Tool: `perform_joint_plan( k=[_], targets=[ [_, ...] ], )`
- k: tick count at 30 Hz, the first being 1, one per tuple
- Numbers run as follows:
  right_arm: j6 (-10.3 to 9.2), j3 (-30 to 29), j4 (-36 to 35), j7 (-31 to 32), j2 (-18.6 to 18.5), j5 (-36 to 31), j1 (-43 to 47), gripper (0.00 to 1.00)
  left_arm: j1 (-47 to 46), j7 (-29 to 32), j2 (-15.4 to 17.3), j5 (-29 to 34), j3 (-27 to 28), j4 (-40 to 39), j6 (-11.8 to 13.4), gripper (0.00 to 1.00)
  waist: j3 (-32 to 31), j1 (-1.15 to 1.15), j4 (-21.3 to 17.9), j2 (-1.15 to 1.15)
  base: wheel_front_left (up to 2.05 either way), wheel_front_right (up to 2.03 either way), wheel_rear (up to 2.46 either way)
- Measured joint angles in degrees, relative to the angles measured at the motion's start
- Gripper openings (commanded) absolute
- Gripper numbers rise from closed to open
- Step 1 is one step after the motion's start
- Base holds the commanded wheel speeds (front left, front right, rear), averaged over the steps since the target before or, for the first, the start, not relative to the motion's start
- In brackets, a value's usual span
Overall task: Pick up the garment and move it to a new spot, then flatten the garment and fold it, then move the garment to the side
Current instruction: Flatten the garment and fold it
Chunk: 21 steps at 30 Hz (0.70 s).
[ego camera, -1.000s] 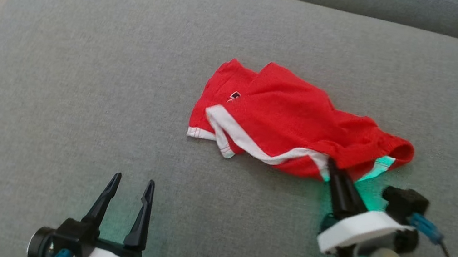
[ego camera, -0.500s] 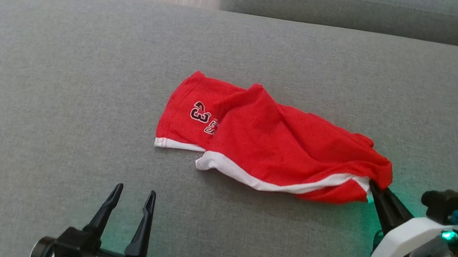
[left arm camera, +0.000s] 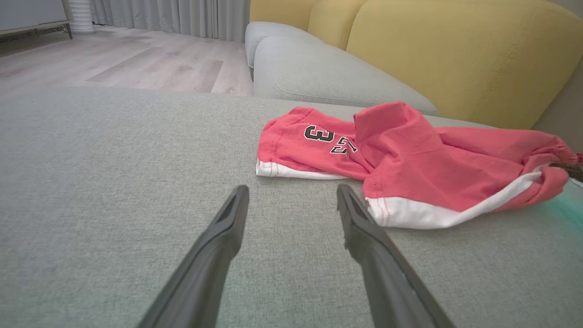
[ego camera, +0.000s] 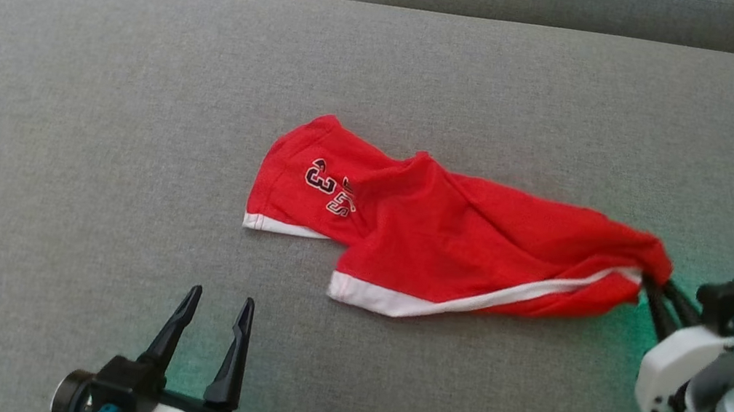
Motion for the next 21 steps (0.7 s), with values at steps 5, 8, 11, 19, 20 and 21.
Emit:
perform_joint_plan(
  k=[5,8,11,19,20,21],
  targets=[
    [0.0,-4.83,-0.01,-0.31,1.66,-5.87,-1.75,1.0,-0.01,0.0,0.0,0.0,-0.26,0.18,0.0,1.0,0.03,0.0,0.04,0.0,0.0,0.0,0.0],
    [0.0,-9.49,-0.62,-3.61,3.2,-10.09,-1.59,1.0,-0.01,0.0,0.0,0.0,-0.33,0.26,0.03,1.0,0.0,0.0,0.03,0.0,0.0,0.0,0.0],
    [0.0,-12.69,-3.01,-8.64,5.7,-12.52,-1.12,1.0,-0.07,0.0,0.0,0.0,-0.33,0.26,0.18,1.0,-0.06,0.0,-0.18,0.0,0.0,0.0,0.0],
    [0.0,-12.57,-6.92,-11.43,11.65,-14.34,5.48,1.0,-1.81,0.0,0.0,-0.51,-1.12,0.29,-0.19,1.0,1.01,0.0,-1.41,0.0,0.0,0.0,0.0],
    [0.0,-12.6,-7.27,-11.62,12.03,-14.58,6.05,1.0,-2.5,0.0,0.0,-0.66,-1.55,0.36,-0.29,1.0,1.3,0.0,-1.59,0.0,0.0,0.0,0.0],
    [0.0,-12.65,-7.78,-11.63,12.43,-14.58,6.47,1.0,-3.28,0.0,0.0,-0.89,-2.2,0.45,-0.73,1.0,1.62,0.0,-1.77,0.0,0.0,0.0,0.0]
  ],
)
